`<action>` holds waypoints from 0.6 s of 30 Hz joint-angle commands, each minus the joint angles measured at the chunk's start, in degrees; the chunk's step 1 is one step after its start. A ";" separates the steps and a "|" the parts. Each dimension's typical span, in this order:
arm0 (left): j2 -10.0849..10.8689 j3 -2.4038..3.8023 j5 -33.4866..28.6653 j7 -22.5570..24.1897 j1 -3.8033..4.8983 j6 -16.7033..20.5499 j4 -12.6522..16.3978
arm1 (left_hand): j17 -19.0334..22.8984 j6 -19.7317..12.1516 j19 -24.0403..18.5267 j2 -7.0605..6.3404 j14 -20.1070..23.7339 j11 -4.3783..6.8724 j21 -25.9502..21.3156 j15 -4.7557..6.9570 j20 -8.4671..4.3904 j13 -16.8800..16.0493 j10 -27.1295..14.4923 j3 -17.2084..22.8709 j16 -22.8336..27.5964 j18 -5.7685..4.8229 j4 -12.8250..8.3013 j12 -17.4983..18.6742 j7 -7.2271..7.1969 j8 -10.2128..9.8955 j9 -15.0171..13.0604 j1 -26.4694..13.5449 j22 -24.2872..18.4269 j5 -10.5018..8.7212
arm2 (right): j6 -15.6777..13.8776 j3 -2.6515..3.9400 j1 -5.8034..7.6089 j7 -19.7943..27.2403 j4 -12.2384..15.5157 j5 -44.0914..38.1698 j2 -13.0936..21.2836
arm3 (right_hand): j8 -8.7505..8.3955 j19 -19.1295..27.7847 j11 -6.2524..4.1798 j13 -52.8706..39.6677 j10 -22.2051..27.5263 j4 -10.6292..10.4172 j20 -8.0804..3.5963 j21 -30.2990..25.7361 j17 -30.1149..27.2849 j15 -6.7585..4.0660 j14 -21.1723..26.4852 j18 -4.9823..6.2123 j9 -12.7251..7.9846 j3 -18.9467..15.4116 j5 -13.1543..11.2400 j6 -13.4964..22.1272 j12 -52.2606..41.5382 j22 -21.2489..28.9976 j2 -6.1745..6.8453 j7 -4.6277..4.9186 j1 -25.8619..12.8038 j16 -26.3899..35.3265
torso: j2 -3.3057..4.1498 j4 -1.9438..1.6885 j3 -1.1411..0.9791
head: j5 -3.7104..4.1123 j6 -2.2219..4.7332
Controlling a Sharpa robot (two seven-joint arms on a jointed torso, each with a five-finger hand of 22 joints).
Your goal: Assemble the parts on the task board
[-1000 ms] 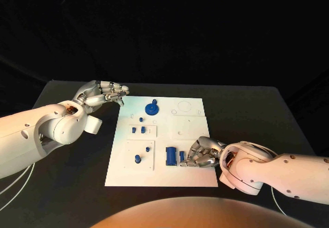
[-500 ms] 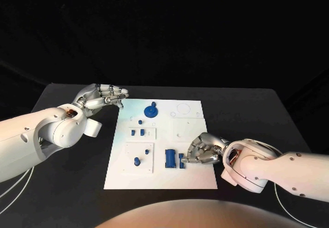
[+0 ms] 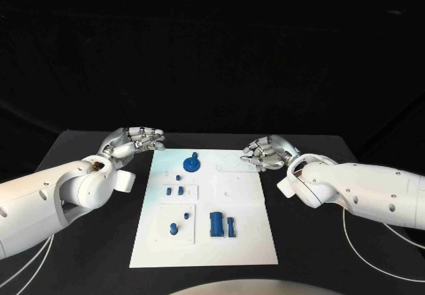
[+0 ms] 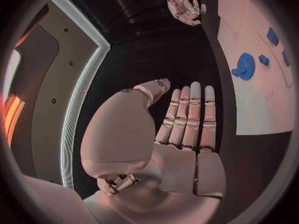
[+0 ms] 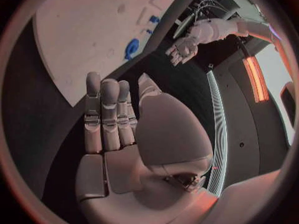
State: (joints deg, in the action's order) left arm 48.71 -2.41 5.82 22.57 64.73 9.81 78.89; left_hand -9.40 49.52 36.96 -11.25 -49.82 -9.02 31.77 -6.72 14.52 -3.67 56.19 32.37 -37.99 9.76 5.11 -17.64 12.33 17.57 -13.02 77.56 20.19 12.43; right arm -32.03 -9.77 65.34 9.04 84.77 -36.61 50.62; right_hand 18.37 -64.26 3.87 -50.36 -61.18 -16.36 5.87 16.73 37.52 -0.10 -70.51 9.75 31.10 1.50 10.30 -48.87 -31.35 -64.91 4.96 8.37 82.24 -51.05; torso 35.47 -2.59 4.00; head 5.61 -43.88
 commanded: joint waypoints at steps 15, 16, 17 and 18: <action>-4.50 0.31 -4.69 3.37 -0.72 5.77 -4.75 | 9.40 -49.52 -36.96 11.25 49.82 9.02 -31.77 6.72 -14.52 3.67 -56.19 -32.37 37.99 -9.76 -5.11 17.64 -12.33 -17.57 13.02 -34.50 -20.19 -12.43 | 0.07 1.93 -0.28 13.22 -11.44 18.09 -7.06 | -18.37 64.26 -3.87 50.36 61.18 16.36 -5.87 -16.73 -37.52 0.10 70.51 -9.75 -31.10 -1.50 -10.30 48.87 31.35 64.91 -4.96 -8.37 -34.33 51.05 | -1.79 0.67 -1.12 | -1.69 4.81; -4.48 0.37 -4.72 3.50 -0.85 6.69 -4.25 | 9.40 -49.52 -36.96 11.25 49.82 9.02 -31.77 6.72 -14.52 3.67 -56.19 -32.37 37.99 -9.76 -5.11 17.64 -12.33 -17.57 13.02 -36.19 -20.19 -12.43 | -0.53 2.31 -0.53 13.59 -10.62 19.01 -7.00 | -18.37 64.26 -3.87 50.36 61.18 16.36 -5.87 -16.73 -37.52 0.10 70.51 -9.75 -31.10 -1.50 -10.30 48.87 31.35 64.91 -4.96 -8.37 -36.21 51.05 | -2.14 0.94 -1.52 | -2.24 5.48; -4.46 0.45 -4.76 3.64 -0.98 7.71 -3.68 | 9.40 -49.52 -36.96 11.25 49.82 9.02 -31.77 6.72 -14.52 3.67 -56.19 -32.37 37.99 -9.76 -5.11 17.64 -12.33 -17.57 13.02 -77.56 -20.19 -12.43 | -1.21 2.75 -0.80 14.01 -9.70 20.04 -6.94 | -18.37 64.26 -3.87 50.36 61.18 16.36 -5.87 -16.73 -37.52 0.10 70.51 -9.75 -31.10 -1.50 -10.30 48.87 31.35 64.91 -4.96 -8.37 -38.11 51.05 | -2.42 1.15 -1.84 | -2.67 5.99; -4.44 0.53 -4.81 3.79 -1.14 8.87 -3.04 | 9.40 -49.52 -36.96 11.25 49.82 9.02 -31.77 6.72 -14.52 3.67 -56.19 -32.37 37.99 -9.76 -5.11 17.64 -12.33 -17.57 13.02 -77.56 -20.19 -12.43 | -1.97 3.24 -1.11 14.49 -8.65 21.20 -6.87 | -18.37 64.26 -3.87 50.36 61.18 16.36 -5.87 -16.73 -37.52 0.10 70.51 -9.75 -31.10 -1.50 -10.30 48.87 31.35 64.91 -4.96 -8.37 -39.85 51.05 | -2.72 1.38 -2.20 | -3.16 6.57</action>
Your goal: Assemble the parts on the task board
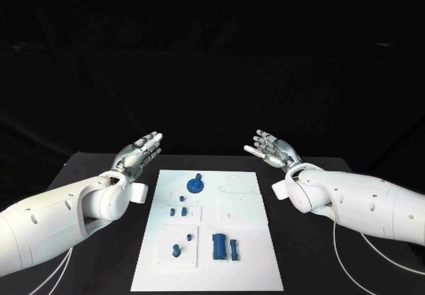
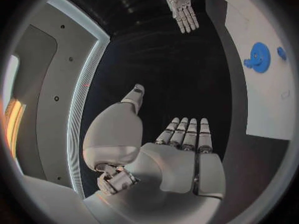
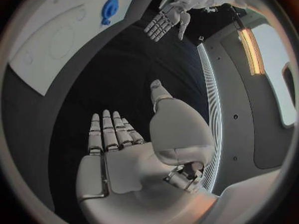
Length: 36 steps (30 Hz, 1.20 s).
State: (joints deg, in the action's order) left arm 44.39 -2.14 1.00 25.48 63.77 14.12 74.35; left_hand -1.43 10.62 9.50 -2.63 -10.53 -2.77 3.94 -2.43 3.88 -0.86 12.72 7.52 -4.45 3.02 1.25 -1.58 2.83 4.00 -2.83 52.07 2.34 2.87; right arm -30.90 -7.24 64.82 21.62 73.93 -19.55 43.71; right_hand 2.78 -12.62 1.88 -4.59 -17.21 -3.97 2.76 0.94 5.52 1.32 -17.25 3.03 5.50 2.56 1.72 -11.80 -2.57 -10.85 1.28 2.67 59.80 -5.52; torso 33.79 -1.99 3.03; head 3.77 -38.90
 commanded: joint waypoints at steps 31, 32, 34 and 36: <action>0.30 2.14 -1.00 4.31 -3.61 29.99 15.61 | 1.43 -10.62 -9.50 2.63 10.53 2.77 -3.94 2.43 -3.88 0.86 -12.72 -7.52 4.45 -3.02 -1.25 1.58 -2.83 -4.00 2.83 -52.07 -2.34 -2.87 | -13.22 7.24 -4.66 8.17 16.02 19.55 0.98 | -2.78 12.62 -1.88 4.59 17.21 3.97 -2.76 -0.94 -5.52 -1.32 17.25 -3.03 -5.50 -2.56 -1.72 11.80 2.57 10.85 -1.28 -2.67 -59.80 5.52 | -2.61 1.99 -3.03 | -3.77 4.52; 0.30 2.14 -1.00 4.31 -3.61 29.99 15.61 | 1.43 -10.62 -9.50 2.63 10.53 2.77 -3.94 2.43 -3.88 0.86 -12.72 -7.52 4.45 -3.02 -1.25 1.58 -2.83 -4.00 2.83 -52.07 -2.34 -2.87 | -13.22 7.24 -4.66 8.17 16.02 19.55 0.98 | -2.78 12.62 -1.88 4.59 17.21 3.97 -2.76 -0.94 -5.52 -1.32 17.25 -3.03 -5.50 -2.56 -1.72 11.80 2.57 10.85 -1.28 -2.67 -59.80 5.52 | -2.61 1.99 -3.03 | -3.77 4.52; 0.30 2.14 -1.00 4.31 -3.61 29.99 15.61 | 1.43 -10.62 -9.50 2.63 10.53 2.77 -3.94 2.43 -3.88 0.86 -12.72 -7.52 4.45 -3.02 -1.25 1.58 -2.83 -4.00 2.83 -52.07 -2.34 -2.87 | -13.22 7.24 -4.66 8.17 16.02 19.55 0.98 | -2.78 12.62 -1.88 4.59 17.21 3.97 -2.76 -0.94 -5.52 -1.32 17.25 -3.03 -5.50 -2.56 -1.72 11.80 2.57 10.85 -1.28 -2.67 -59.80 5.52 | -2.61 1.99 -3.03 | -3.77 4.52; 0.30 2.14 -1.00 4.31 -3.61 29.99 15.61 | 1.43 -10.62 -9.50 2.63 10.53 2.77 -3.94 2.43 -3.88 0.86 -12.72 -7.52 4.45 -3.02 -1.25 1.58 -2.83 -4.00 2.83 -52.07 -2.34 -2.87 | -13.22 7.24 -4.66 8.17 16.02 19.55 0.98 | -2.78 12.62 -1.88 4.59 17.21 3.97 -2.76 -0.94 -5.52 -1.32 17.25 -3.03 -5.50 -2.56 -1.72 11.80 2.57 10.85 -1.28 -2.67 -59.80 5.52 | -2.61 1.99 -3.03 | -3.77 4.52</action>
State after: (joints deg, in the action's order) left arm 44.74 -0.06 -0.03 28.60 60.15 43.36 89.79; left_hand -0.05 0.30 0.21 0.05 -0.21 -0.01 0.34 -0.01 0.00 -0.06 0.21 0.24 -0.36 0.35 0.00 -0.38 -0.01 0.32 -0.05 0.37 0.05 0.20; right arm -44.06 -0.04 60.19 28.78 89.86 0.07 44.70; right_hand 0.20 -0.37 -0.07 -0.05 -0.24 -0.22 -0.10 0.28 0.05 -0.01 -0.29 0.80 0.05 0.02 0.30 -0.21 -0.38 -0.05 0.00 -0.01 0.31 -0.39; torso 31.18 0.00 -0.01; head 0.00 -34.37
